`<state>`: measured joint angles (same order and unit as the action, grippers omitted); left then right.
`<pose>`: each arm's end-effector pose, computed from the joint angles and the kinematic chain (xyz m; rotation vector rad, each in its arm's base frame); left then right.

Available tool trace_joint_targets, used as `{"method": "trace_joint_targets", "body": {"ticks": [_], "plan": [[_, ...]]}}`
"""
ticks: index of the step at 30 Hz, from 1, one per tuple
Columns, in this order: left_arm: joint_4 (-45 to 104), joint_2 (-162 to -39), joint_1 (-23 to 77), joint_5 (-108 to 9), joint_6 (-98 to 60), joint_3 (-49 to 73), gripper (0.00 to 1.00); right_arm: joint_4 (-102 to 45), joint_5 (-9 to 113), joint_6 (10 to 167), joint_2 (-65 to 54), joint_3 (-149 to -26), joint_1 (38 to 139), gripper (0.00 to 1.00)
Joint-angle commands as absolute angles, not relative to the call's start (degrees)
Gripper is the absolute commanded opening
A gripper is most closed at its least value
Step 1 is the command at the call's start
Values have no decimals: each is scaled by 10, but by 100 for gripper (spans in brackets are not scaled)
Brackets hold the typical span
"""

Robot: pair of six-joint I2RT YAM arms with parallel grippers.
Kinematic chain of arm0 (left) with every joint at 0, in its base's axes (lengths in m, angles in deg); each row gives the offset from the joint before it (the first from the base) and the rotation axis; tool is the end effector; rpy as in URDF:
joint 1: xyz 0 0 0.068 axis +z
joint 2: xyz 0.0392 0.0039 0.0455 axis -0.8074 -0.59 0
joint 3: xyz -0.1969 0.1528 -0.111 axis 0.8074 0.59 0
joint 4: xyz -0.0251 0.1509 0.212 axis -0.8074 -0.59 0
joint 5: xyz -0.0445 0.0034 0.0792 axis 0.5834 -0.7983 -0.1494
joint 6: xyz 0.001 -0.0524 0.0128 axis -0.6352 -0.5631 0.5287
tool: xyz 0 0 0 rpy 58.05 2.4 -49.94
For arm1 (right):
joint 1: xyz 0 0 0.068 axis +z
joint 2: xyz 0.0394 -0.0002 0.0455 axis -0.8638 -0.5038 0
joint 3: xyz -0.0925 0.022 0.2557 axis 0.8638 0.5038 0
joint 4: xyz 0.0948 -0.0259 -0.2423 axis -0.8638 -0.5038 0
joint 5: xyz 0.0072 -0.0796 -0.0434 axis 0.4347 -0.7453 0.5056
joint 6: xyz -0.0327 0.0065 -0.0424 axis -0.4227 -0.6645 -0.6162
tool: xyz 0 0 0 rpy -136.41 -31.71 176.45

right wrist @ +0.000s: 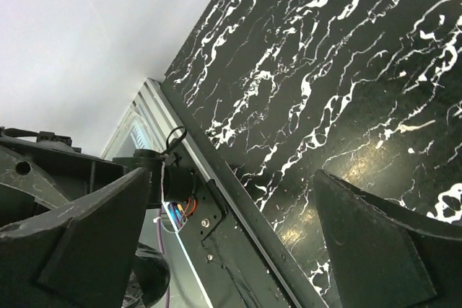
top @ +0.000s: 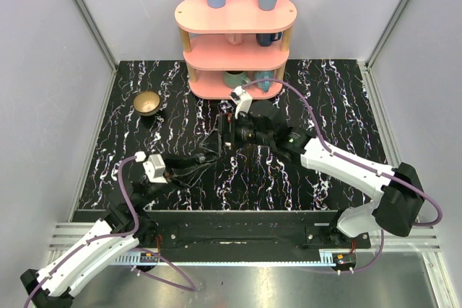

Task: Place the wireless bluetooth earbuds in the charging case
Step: Close the charging case with the earbuds, then place the charging case with the earbuds at the center of the board.

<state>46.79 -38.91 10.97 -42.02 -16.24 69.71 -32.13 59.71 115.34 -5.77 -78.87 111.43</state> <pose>0.0744 -0.0822 0.2757 0.6099 1.1474 -0.9473 0.2006 0.2690 0.3365 -0.5267 2.0258 1.2181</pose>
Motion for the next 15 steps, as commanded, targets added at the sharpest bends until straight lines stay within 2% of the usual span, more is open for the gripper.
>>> {"method": "trace_joint_targets", "body": {"ticks": [1,5,8,12,15], "plan": [[519,-393,110,-446,-157,698,0,-298,602,1153,-17,-734,1133,100],[519,-396,110,-463,-161,701,0,-235,588,1183,13,-676,1134,100],[507,-400,110,-487,-170,698,0,-237,528,1212,28,-644,1134,100],[468,-409,110,-527,-191,691,0,-263,341,1279,66,-602,1134,100],[397,-435,110,-575,-229,671,0,-264,260,1301,106,-558,1134,100]]}}
